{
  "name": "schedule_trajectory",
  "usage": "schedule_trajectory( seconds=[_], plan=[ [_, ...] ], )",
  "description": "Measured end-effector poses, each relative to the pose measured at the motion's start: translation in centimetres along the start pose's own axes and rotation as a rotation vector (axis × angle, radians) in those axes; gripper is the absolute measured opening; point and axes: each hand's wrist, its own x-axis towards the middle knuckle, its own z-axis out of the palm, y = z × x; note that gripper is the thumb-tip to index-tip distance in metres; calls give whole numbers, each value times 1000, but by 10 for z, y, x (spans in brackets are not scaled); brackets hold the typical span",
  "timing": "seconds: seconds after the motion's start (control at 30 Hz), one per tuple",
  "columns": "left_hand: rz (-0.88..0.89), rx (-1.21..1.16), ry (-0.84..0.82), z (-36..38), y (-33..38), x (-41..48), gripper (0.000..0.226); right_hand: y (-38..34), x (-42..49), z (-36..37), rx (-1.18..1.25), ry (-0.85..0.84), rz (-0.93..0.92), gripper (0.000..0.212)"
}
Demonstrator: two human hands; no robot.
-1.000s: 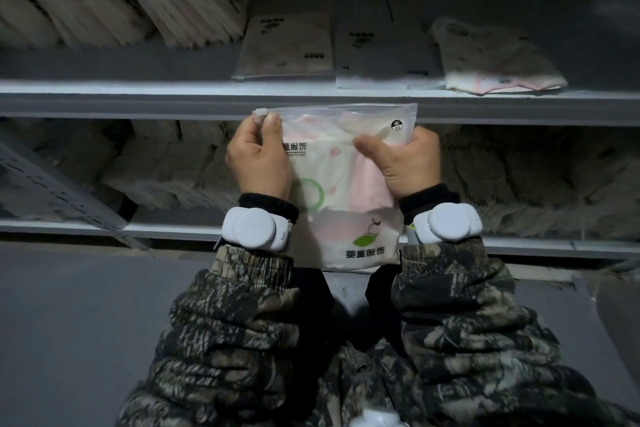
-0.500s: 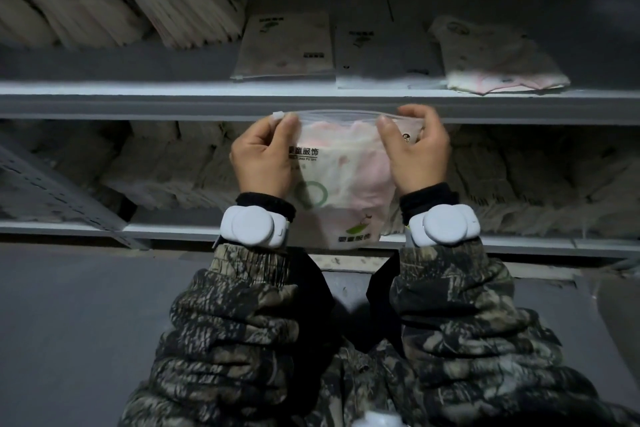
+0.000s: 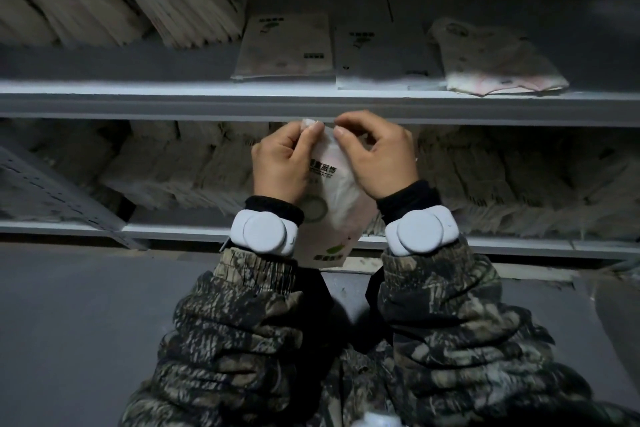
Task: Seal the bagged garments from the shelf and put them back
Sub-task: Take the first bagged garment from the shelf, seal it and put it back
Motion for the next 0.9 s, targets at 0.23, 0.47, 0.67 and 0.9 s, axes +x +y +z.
schedule_trajectory(
  seconds=[0.23,0.47,0.67,0.9],
  plan=[
    [142,184,-41,2,7,-3,34,-8,-1,0,18,-96,-21,13],
    [32,-1,26,0,10,-2,10,-6,-1,0,20,31,2,15],
    [127,143,-11,-4,12,-3,12,-7,0,3,70,-84,3,14],
    [144,165,31,2,11,-7,15,-10,4,6,56,-70,-14,14]
  ],
)
